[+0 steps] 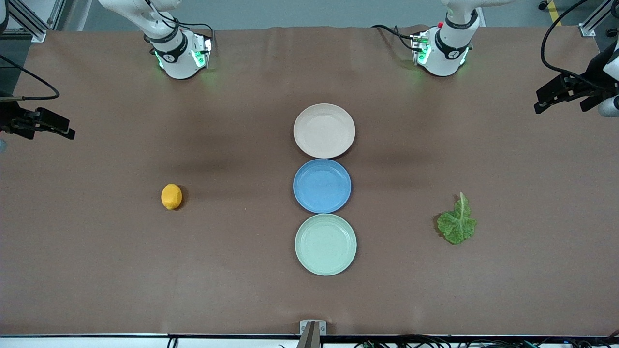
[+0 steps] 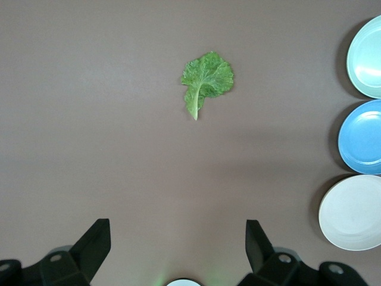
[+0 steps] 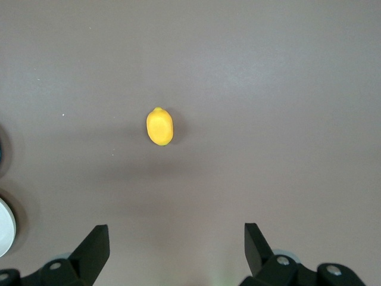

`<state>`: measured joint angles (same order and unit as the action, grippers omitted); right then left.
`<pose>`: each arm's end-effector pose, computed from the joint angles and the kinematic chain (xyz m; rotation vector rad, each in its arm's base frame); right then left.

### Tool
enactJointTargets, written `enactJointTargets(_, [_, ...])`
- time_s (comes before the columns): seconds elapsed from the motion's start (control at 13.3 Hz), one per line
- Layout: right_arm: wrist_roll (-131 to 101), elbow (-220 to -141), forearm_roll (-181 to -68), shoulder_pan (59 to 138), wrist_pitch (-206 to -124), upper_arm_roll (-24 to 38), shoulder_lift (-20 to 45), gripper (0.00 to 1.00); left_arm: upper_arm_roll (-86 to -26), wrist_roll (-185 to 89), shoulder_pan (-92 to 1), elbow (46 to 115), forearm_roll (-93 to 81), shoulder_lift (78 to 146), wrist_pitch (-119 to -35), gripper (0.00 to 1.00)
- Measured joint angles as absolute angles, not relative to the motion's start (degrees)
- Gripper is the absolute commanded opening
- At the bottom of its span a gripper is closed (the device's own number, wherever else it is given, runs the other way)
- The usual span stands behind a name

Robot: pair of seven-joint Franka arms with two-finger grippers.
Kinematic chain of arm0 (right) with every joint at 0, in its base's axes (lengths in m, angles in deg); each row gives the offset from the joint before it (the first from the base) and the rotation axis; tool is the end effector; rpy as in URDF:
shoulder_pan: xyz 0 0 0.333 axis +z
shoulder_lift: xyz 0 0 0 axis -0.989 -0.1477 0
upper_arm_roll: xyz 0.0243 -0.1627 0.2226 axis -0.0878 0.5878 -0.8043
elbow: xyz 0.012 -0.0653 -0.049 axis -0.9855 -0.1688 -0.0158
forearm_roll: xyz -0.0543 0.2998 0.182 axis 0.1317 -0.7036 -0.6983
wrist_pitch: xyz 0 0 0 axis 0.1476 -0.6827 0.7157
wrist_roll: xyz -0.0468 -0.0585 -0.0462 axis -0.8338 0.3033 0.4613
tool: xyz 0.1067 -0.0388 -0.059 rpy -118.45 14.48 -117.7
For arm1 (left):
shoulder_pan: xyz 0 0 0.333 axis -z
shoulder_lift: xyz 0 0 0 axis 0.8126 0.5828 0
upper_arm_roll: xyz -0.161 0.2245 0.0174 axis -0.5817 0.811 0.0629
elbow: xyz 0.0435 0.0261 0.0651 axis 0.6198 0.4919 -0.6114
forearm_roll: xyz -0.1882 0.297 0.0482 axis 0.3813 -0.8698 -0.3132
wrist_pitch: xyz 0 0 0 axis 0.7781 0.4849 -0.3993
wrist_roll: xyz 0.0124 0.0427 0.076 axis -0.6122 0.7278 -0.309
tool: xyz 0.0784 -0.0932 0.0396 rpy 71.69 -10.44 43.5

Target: Pick lemon and lettuce from plates

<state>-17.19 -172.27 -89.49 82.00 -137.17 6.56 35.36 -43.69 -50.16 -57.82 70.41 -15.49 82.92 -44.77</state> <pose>0.5126 -0.0360 0.5498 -3.1044 0.0499 0.1013 0.4885 -0.0217 0.5923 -3.1287 -0.0445 0.0337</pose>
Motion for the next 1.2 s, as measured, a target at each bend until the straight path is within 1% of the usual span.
enactJointTargets(0.22, [-17.2,-174.4,-89.5,82.0,-137.9,6.5,37.4,1.00,-43.7,-50.2,-57.7,70.4,-15.5,82.9,-44.8,1.00])
enactJointTargets(0.97, [-17.2,-175.0,-88.9,82.0,-138.4,6.2,39.5,1.00,-43.7,-50.2,-57.6,70.4,-15.5,82.9,-44.9,1.00])
enactJointTargets(1.2, [-17.2,-176.9,-88.9,82.0,-138.7,6.2,41.2,1.00,-43.7,-50.2,-57.6,70.2,-15.5,82.9,-45.2,1.00])
